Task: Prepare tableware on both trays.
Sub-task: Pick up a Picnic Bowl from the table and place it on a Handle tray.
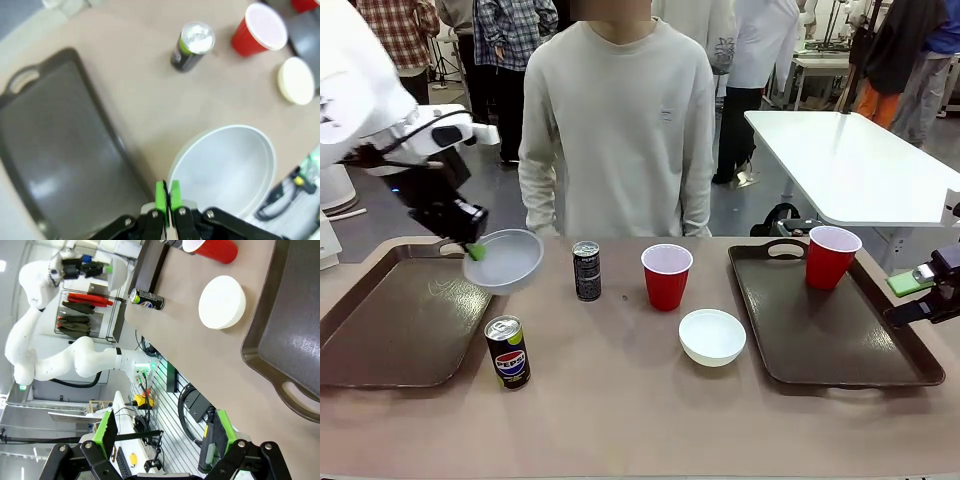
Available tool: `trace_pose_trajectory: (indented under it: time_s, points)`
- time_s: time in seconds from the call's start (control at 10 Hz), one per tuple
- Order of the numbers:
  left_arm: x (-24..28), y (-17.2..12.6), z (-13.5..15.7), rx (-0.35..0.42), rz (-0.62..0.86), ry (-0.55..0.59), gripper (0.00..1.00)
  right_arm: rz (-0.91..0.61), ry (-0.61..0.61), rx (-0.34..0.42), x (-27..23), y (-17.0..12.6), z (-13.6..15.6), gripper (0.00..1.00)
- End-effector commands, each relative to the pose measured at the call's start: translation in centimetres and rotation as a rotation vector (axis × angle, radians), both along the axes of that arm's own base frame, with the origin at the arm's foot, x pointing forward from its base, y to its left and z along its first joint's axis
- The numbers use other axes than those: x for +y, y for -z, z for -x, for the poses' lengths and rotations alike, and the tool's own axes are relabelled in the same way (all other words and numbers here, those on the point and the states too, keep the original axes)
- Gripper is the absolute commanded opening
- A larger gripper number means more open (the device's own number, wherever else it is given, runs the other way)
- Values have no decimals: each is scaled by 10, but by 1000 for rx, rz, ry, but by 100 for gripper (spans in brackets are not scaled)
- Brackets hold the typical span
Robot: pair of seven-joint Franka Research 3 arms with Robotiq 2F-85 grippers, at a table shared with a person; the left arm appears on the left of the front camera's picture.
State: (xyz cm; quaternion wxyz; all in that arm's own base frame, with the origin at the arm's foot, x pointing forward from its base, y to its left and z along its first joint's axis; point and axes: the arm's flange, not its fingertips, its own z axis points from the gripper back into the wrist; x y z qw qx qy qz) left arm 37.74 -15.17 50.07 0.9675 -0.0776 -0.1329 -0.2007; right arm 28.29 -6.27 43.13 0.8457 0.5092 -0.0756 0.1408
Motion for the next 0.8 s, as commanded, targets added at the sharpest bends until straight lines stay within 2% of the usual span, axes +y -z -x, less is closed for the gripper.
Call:
trace_pose_trajectory:
  time_s: [0.0,0.2,0.3,0.5,0.7]
  points:
    - [25,14,9,4,-66,8,0,-33,0,-17,1,-2,-3,100]
    - [55,14,3,21,-96,-20,0,-33,0,-17,1,-2,-3,100]
    - [78,10,1,6,-116,-69,0,-33,0,-17,1,-2,-3,100]
    - [129,5,-10,0,-64,-188,0,-33,0,-17,1,-2,-3,100]
    - [160,12,-29,33,-44,-266,0,-33,0,-17,1,-2,-3,100]
